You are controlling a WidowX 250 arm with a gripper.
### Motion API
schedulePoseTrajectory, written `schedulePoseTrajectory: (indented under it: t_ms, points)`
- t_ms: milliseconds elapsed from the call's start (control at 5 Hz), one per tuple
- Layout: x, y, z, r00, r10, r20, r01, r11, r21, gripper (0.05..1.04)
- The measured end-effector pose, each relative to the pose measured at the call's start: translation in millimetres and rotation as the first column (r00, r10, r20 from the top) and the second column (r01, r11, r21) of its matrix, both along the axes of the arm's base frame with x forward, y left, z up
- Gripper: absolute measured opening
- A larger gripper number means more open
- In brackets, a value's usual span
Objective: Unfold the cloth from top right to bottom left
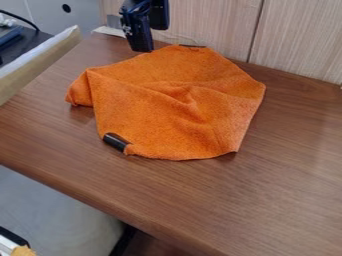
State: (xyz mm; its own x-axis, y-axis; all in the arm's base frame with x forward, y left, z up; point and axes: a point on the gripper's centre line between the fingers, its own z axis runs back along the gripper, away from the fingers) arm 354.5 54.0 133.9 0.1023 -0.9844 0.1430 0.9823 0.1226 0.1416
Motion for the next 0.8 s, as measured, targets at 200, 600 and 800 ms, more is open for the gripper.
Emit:
schedulePoseTrajectory:
  t_ms: [200, 600, 800]
  points:
    - [-0.8, -1.4, -11.0, 1.000, 0.001, -0.029, -0.002, 1.000, -0.011, 0.999]
    - [-43.2, -11.8, -5.6, 1.000, 0.010, -0.029, -0.011, 1.000, -0.021, 0.999]
    - [-68.8, -17.2, -7.0, 1.000, 0.001, -0.020, -0.002, 1.000, -0.016, 0.999]
